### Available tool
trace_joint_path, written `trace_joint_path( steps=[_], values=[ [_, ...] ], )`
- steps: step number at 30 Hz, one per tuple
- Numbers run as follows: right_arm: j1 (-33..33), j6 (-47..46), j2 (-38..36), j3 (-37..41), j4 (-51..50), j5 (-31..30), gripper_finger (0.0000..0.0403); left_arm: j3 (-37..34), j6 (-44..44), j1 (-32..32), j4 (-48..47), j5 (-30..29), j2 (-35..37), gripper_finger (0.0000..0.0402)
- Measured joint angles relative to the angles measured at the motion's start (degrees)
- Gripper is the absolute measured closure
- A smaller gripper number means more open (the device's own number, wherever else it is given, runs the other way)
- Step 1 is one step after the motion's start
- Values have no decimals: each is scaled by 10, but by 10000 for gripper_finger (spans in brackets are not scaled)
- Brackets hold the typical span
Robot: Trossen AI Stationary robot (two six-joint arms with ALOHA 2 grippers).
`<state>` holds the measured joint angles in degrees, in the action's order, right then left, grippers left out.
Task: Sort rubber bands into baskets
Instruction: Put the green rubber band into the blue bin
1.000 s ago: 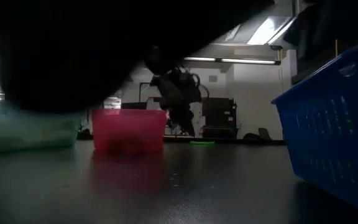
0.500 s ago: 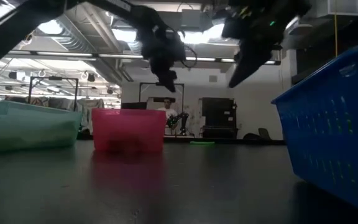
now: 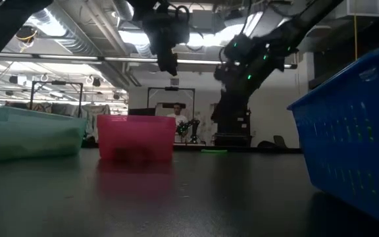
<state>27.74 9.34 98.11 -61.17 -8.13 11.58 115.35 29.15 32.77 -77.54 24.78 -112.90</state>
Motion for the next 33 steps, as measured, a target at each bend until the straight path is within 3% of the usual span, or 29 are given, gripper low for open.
trace_joint_path(
  steps=[4, 13, 21, 26, 33],
  values=[
    [12, 0, 47, 0, 25, -9, 269, 0, 1, -23, 2, 0, 0, 273],
    [12, -3, 119, -29, 22, -110, 269, -5, 6, -73, 15, 0, 0, 273],
    [15, -19, 166, -91, 12, -121, 269, -5, 8, -101, 19, 0, 0, 273],
    [15, -20, 194, -131, -53, -109, 269, -5, 8, -110, 18, 1, 0, 273],
    [16, -17, 204, -139, -64, -106, 281, -5, 7, -111, 17, 1, 0, 273]
  ],
)
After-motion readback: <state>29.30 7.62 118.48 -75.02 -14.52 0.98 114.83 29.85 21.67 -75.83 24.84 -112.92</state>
